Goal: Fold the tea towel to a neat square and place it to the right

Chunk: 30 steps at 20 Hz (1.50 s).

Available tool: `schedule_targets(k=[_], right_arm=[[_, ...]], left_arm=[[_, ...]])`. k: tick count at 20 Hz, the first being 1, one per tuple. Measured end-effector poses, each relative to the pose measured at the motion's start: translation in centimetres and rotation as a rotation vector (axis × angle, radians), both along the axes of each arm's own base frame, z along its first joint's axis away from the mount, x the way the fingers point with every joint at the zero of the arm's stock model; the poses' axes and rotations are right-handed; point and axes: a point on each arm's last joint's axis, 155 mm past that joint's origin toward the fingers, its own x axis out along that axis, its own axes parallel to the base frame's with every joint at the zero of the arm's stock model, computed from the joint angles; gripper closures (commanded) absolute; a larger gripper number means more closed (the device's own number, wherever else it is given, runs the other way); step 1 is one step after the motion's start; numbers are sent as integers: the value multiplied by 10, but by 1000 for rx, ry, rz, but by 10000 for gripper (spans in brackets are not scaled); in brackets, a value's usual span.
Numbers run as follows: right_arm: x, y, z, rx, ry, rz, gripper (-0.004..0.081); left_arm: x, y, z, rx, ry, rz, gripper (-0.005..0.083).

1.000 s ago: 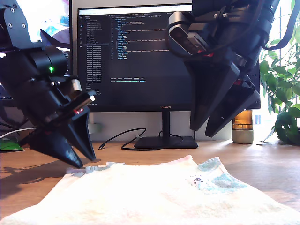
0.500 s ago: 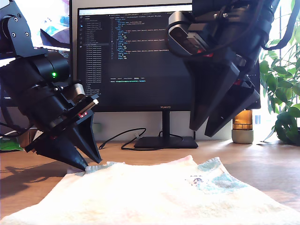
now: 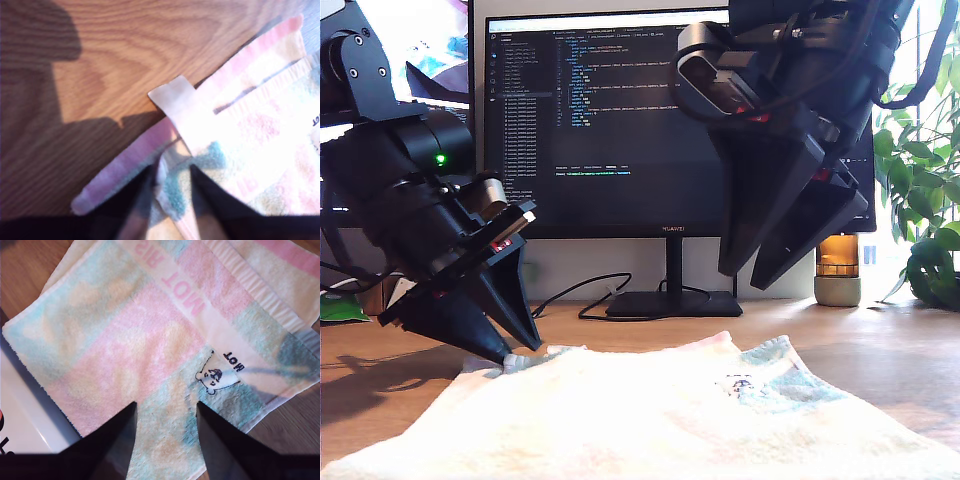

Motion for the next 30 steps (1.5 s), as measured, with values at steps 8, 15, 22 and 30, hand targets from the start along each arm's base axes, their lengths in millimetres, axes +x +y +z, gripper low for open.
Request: schedule_targets(k=[8,15,22,30], right_arm=[[2,1,1,6,-9,0,430],[4,2,1,10,-16,0,430],[6,4,2,19,-27,0,430],[11,7,4,32,-47,-1,430]], left_arm=[[0,-1,1,-3,-24,-31,797],[3,-10,25,-31,-8,-70,797],[-7,3,33,4,36,-103,797],[-1,34,69,-1,-26,-51,797]])
